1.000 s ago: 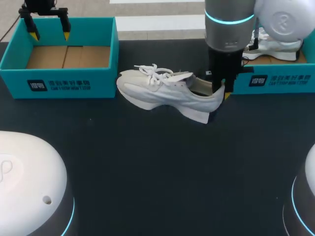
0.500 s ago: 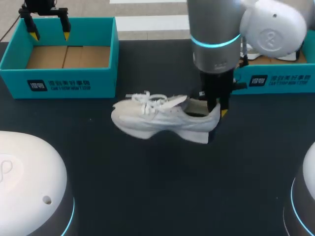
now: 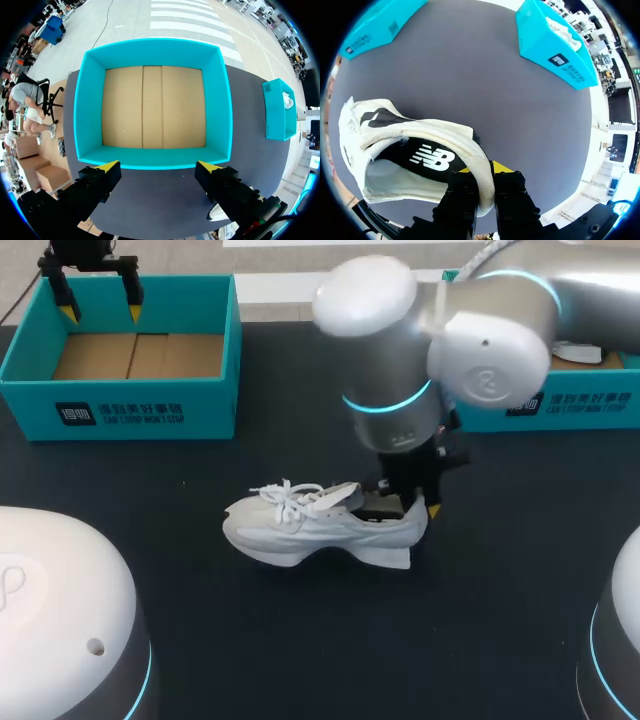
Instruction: Take the shoe out of the shoebox, open the shoe tongue, remove and reinsert the insole, then place the shoe into the shoebox
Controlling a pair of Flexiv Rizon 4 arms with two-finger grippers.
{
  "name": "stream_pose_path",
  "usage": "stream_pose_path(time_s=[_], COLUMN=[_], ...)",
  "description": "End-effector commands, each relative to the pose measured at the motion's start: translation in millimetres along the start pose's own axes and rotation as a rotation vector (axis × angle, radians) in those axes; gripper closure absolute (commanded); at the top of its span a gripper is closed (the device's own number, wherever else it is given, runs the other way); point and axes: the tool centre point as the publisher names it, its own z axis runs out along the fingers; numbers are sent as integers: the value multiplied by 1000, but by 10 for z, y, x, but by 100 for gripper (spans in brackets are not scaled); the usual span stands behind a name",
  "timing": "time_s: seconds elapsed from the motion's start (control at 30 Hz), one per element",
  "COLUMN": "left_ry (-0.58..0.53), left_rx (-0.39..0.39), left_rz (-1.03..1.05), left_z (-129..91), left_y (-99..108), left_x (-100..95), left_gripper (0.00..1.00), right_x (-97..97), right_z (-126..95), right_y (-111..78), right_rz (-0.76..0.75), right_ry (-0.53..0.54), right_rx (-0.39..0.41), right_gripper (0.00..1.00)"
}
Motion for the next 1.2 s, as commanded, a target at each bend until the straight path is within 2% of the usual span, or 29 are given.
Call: stream_pose_path(time_s=[0.03,0.23,0.47,0.67,0.7,0.73,0.77,0.8,1.07,1.2], left_ry=[0,0,0,0,0,0,0,0,0,0], left_rx=[0,0,0,0,0,0,0,0,0,0], left_rz=[0,0,0,0,0,0,0,0,0,0], left_z=[0,0,0,0,0,0,0,0,0,0], left_y=[0,0,0,0,0,0,0,0,0,0], left_x=[0,0,0,0,0,0,0,0,0,0], left_gripper=[0,0,0,0,0,0,0,0,0,0], right_x=[187,261,249,237,237,240,243,247,177,119], right_z=[150,290,455,467,468,476,478,473,23,-188], right_y=[19,32,55,47,44,39,37,31,-29,-1], right_rz=[-10,-26,-13,-21,-23,-25,-26,-24,-61,-149], right_ry=[-44,-46,-50,-51,-50,-50,-47,-44,0,18], right_rx=[18,27,40,32,31,31,33,33,-47,-106], right_gripper=[100,100,100,100,93,73,26,0,0,0])
